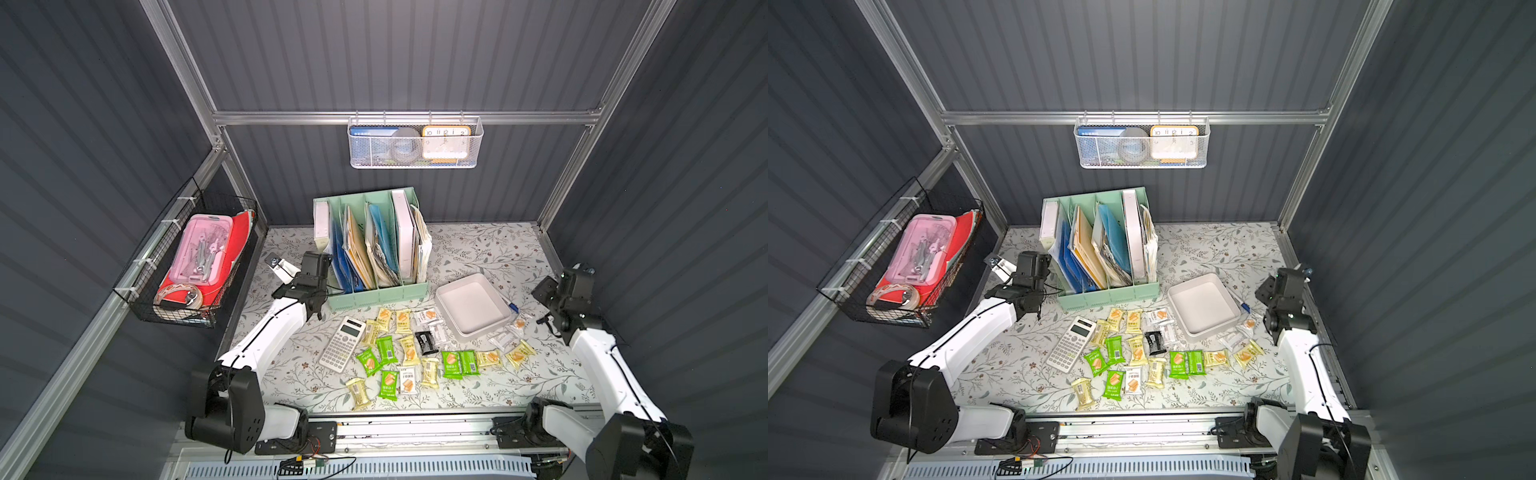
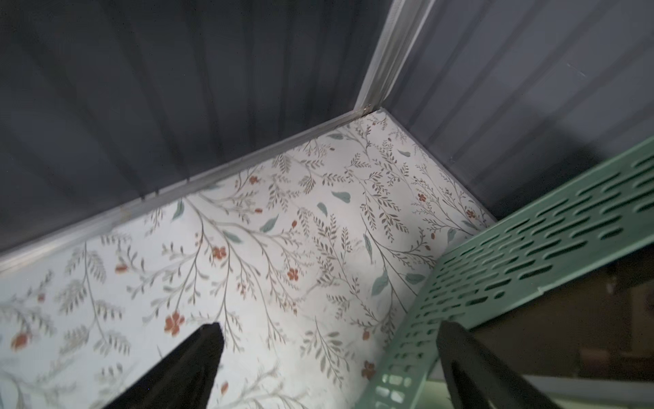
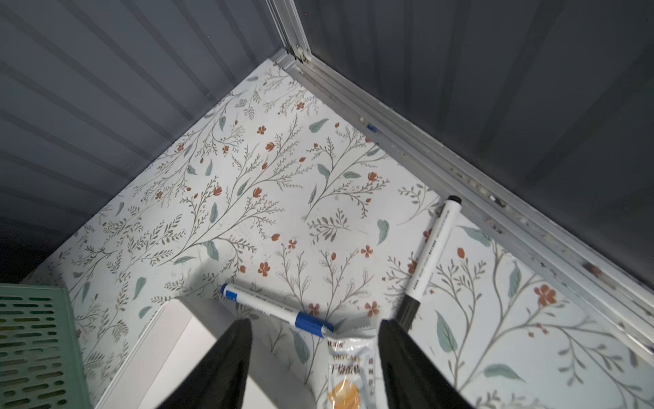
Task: Take the cookies out of the storage box
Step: Place the cookie at the center of the board, then reset both arms
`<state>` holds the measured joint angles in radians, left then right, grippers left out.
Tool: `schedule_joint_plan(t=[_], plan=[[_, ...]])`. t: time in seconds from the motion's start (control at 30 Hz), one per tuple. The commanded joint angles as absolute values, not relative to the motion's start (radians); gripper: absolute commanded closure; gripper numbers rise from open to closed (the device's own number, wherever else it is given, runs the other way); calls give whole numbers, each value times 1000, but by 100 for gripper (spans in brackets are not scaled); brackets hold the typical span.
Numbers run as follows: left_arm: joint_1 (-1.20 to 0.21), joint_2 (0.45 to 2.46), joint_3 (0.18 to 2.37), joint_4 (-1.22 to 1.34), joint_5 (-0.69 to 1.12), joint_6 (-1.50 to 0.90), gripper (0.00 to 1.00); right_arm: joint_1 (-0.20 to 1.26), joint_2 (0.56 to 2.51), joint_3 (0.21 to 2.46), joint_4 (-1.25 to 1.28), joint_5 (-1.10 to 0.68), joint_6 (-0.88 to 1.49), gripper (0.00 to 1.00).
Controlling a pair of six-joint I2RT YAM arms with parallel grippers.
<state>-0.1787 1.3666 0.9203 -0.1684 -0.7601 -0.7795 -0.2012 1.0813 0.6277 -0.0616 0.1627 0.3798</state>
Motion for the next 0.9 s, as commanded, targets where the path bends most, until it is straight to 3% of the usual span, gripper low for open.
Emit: schedule_joint_plan(t=[0.0,0.07,0.23,0.43,0.57,0.87], plan=[[-161,1344,783,211,-714,-380,0,-191,1189,565,229,112,147,38],[-145,1342,713,355,-677,-288,0,-190,1248,600,181,102,144,38],[-72,1376,619,532,-596,-253,0,-190,1357,520,463,103,136,38],[-38,1479,561,740,-505,-174,0,-190,1444,509,554,36,109,40],[-34,1542,537,869,-433,-110,0,-189,1394,496,504,-27,74,41],[-10,1662,458,1113,-320,-83,0,-180,1317,383,651,-59,57,40]])
